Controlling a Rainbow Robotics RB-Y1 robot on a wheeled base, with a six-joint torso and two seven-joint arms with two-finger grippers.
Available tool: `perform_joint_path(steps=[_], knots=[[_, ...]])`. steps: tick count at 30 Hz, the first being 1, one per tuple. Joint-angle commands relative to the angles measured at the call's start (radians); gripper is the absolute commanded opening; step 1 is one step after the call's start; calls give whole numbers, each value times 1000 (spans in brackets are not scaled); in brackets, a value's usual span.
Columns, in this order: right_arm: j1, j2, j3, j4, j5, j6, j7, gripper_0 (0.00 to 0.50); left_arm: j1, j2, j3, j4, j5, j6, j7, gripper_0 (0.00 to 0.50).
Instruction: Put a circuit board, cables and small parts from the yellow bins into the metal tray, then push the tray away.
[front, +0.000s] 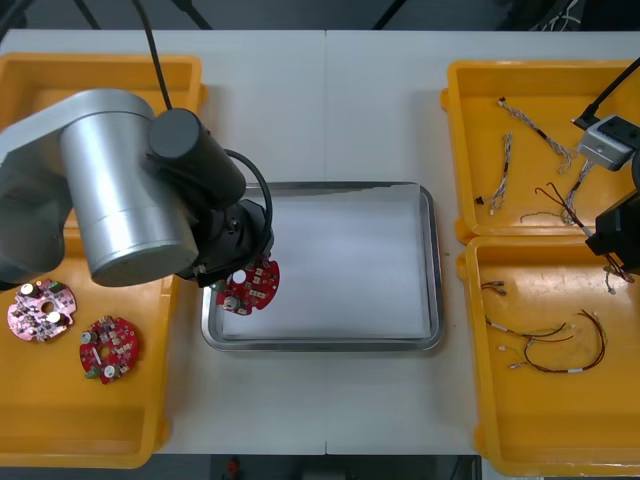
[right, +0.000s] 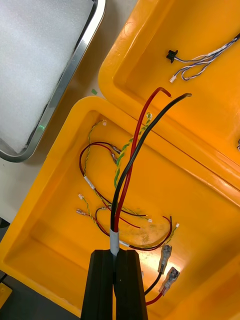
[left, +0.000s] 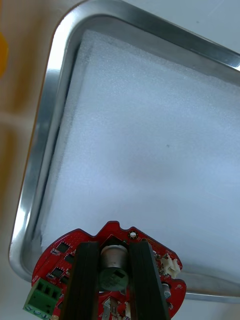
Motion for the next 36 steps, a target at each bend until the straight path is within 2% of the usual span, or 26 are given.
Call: perform_joint_path(steps=[1,3,7,10,23,25,26,27,28,30,31,34,36], knots=[[-27,-39,9,-25,6,3,18,0,-42,-71,-47,56,-73,5,57,0],[-27,-39,9,-25,6,3,18,0,-42,-88,-53,82,-81,1,52,1],[-27,-39,9,-25,6,3,18,0,-42,-131,-102,131,-159,-18,52,1],[-27,-39,9,-25,6,3,18,0,-42,-151,-127,168,-183,-38,51,2],[-27,-39,9,-25,6,3,18,0,-42,-179,-174,214,-216,-48,40,3],[-27,-39,9,-25,6,3,18,0,-42,-177,-176,214,-216,-48,38,19],[-27,-39,9,-25,6,3,18,0,-42,-176,-176,214,-216,-48,38,39],[-27,-39,9,-25,6,3,18,0,-42,-176,-176,214,-217,-48,38,103],[-27,-39,9,-25,6,3,18,0,-42,-176,-176,214,-216,-48,38,144],[-27,-39,9,-25,6,3,18,0,-46,-173,-176,214,-217,-48,38,322],[-27,-39,9,-25,6,3,18,0,-51,-171,-177,214,-212,-48,38,370],[-27,-39,9,-25,6,3,18,0,-66,-170,-176,214,-206,-48,44,442],[-27,-39,9,-25,6,3,18,0,-75,-171,-176,213,-206,-48,47,458]])
